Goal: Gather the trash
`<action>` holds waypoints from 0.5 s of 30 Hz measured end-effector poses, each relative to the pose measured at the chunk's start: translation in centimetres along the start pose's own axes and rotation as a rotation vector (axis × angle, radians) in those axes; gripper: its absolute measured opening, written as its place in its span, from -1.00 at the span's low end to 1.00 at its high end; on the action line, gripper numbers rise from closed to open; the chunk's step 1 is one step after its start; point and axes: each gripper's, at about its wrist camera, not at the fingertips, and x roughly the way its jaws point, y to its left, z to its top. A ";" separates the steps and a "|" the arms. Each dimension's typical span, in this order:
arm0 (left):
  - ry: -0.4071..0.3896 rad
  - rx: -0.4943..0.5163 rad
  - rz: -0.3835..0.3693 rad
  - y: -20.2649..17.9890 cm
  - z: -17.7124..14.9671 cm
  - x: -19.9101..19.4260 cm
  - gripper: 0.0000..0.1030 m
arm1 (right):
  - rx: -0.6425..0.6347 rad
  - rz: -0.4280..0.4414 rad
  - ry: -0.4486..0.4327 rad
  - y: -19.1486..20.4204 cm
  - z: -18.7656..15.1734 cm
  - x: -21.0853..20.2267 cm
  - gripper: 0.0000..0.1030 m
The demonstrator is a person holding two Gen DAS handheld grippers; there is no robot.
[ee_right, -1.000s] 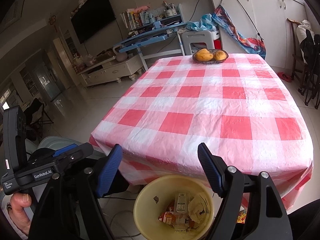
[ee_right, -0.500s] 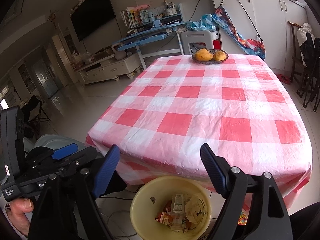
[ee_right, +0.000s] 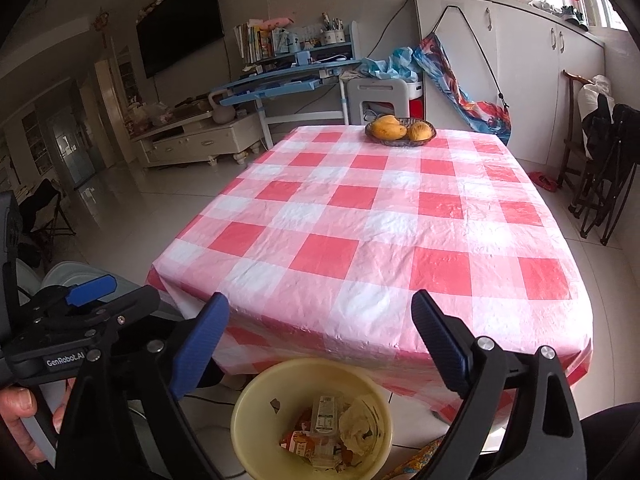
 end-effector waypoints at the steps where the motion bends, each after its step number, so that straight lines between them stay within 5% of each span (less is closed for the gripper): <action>1: -0.006 0.006 0.017 0.1 0.1 -0.1 0.86 | 0.005 -0.002 -0.003 -0.2 0.3 0.0 0.73; 7: -0.014 0.032 0.041 0.0 1.1 -0.6 0.86 | 0.007 -0.056 -0.037 -2.6 4.3 0.3 0.79; 15: -0.123 0.050 0.043 -0.3 3.8 -1.9 0.86 | 0.018 -0.122 -0.040 -6.5 7.5 2.5 0.82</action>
